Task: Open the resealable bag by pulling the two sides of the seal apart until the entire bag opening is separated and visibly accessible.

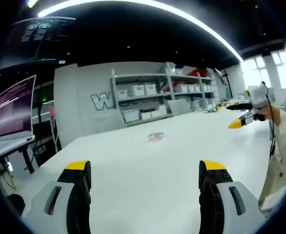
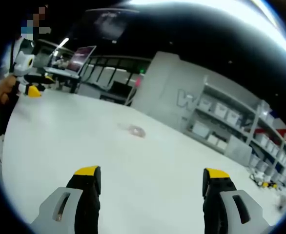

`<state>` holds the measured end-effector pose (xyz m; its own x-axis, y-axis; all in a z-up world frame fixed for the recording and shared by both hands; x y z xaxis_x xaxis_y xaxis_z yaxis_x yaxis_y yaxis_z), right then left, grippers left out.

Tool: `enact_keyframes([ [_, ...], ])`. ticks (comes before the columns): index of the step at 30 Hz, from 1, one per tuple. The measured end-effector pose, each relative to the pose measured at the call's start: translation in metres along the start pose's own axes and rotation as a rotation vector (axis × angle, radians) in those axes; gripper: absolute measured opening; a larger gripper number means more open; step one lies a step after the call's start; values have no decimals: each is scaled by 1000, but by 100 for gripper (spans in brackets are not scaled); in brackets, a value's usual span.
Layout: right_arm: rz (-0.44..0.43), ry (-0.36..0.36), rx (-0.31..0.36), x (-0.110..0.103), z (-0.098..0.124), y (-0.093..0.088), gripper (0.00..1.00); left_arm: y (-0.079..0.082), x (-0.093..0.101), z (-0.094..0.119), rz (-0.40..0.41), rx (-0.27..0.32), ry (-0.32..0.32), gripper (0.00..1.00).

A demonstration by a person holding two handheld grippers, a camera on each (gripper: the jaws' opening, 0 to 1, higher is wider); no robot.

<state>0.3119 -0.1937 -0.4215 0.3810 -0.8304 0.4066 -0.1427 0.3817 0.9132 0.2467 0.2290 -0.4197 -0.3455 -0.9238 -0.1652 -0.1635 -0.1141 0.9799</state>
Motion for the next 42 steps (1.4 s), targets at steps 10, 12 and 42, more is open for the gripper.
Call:
enact_keyframes([
  [10, -2, 3, -8, 0, -4, -2, 86, 1, 1, 0, 0, 0, -3, 91],
  [12, 0, 5, -7, 0, -5, -2, 86, 1, 0, 0, 0, 1, -3, 91],
  [42, 24, 33, 18, -4, -18, 6, 85, 1, 2, 0, -1, 1, -7, 91],
])
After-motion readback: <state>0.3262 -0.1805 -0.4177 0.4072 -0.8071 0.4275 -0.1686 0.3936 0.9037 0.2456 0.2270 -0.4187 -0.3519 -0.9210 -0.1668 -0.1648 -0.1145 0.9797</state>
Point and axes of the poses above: the point that each gripper's makers call its tool centre point, and the gripper's own axes: z roughly backward along the fingers, x roughly to its right, y roughly out of its top, the point moved 7 cm from there along z, roughly backward along the fingers, and after that the axes turned 8 degrees about x, right-handed, at the moved point
